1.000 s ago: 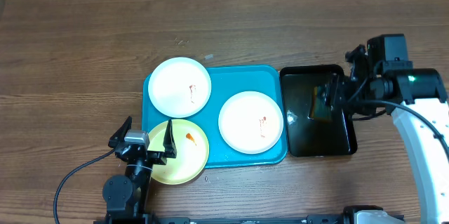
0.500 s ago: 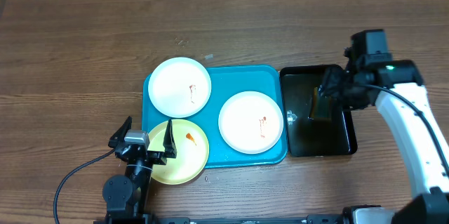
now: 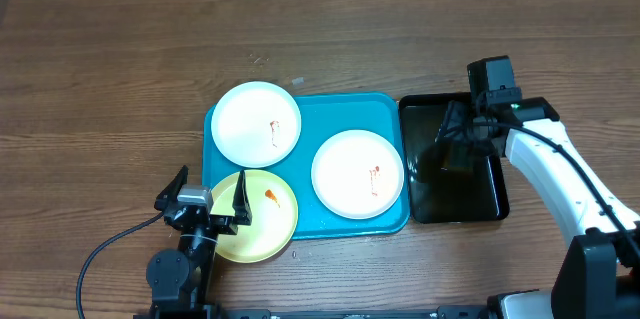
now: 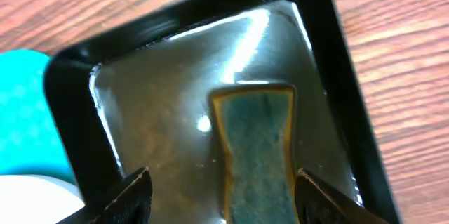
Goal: Clean dirty plates on tray and stack at the side
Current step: 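Raise the right gripper over the black tray toward the sponge, then move the left gripper to the rim of the upper-right white plate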
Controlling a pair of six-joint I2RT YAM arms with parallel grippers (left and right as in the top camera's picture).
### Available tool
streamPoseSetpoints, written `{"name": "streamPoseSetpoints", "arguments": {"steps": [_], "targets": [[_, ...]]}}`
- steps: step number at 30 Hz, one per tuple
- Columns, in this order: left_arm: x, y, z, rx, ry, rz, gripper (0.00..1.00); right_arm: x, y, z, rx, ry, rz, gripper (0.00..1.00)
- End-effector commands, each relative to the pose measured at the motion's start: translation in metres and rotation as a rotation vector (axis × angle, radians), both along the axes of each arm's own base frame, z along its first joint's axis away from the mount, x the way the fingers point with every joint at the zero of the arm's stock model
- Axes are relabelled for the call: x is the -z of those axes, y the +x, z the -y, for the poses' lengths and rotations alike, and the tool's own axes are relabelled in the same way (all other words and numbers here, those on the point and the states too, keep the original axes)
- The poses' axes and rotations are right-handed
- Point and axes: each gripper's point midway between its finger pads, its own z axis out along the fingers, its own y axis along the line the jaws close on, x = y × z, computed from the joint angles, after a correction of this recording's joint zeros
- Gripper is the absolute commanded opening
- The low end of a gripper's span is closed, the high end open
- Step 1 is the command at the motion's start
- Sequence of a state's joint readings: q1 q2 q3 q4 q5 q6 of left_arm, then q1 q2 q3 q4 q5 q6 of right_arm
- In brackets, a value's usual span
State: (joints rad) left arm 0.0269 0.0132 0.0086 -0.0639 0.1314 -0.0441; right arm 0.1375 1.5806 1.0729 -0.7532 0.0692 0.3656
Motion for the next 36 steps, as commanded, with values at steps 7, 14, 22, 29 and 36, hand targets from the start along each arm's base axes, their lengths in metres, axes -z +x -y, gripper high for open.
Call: {"name": "streamPoseSetpoints", "arguments": {"steps": [7,14,22,29,36], "targets": [[-0.001,0.0,0.002,0.014,0.027,0.009,1.0,0.003,-0.005,-0.004,-0.004,0.025,-0.018,0.7],[-0.067,-0.007,0.009,0.053,0.022,0.256,1.0,-0.008,0.008,-0.005,-0.027,0.021,0.03,0.76],[-0.181,-0.037,0.012,0.071,-0.007,0.315,1.0,-0.025,0.021,-0.011,-0.037,0.048,0.076,0.76],[-0.26,-0.039,0.065,0.386,-0.121,-0.24,1.0,-0.03,0.015,-0.014,-0.045,0.069,0.043,0.84],[-0.286,-0.008,0.083,0.486,-0.253,-0.604,1.0,-0.051,-0.002,-0.015,-0.048,0.077,-0.037,1.0]]}}
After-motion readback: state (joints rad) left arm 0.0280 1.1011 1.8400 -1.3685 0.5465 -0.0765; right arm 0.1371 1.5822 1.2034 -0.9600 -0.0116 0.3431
